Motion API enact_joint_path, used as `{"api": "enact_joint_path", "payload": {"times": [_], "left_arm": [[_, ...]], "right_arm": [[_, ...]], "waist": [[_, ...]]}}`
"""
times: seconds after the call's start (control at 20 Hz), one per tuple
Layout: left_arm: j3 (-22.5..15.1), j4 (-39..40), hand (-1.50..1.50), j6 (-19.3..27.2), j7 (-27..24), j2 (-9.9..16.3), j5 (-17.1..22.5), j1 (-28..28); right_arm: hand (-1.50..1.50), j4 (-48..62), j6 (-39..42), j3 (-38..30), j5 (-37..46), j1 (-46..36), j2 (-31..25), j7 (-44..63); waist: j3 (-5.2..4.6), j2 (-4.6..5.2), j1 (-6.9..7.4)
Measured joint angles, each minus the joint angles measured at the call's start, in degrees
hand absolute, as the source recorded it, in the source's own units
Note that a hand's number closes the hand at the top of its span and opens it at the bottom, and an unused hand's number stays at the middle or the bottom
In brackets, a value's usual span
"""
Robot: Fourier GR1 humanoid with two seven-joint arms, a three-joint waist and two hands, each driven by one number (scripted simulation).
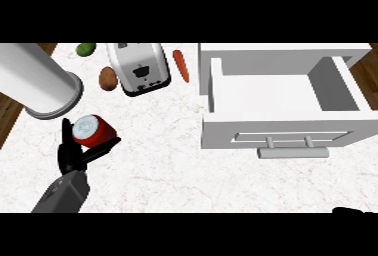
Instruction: Pick up the can, place it into the drawer and close the drawer
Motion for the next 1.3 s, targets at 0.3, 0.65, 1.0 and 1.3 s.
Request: {"api": "enact_joint_path", "payload": {"times": [0.3,0.65,1.0,1.3], "left_arm": [[-0.47,3.00,1.50,-3.25,-1.46,-0.20,0.12,-3.76],[-0.41,5.99,1.50,-6.96,-3.01,1.27,0.47,-7.32],[-3.76,6.49,1.50,-11.09,-3.86,-1.72,-1.90,-10.05],[-8.29,4.41,1.50,-13.74,-1.94,-6.06,-4.94,-12.89]], "right_arm": [[-1.50,1.07,-0.14,-1.34,-0.50,-1.01,-0.26,-0.50],[-1.50,2.76,0.20,-2.09,-0.13,-1.87,-0.59,-2.01],[-1.50,0.62,-0.35,-1.33,0.63,-1.83,-0.42,-0.25],[-1.50,0.80,-0.18,-2.30,0.52,-1.53,-0.62,-1.04]], "waist": [[-0.01,0.02,-0.06],[-0.01,0.12,-0.21],[-0.01,0.09,-0.41],[0.04,-0.11,0.02]]}}
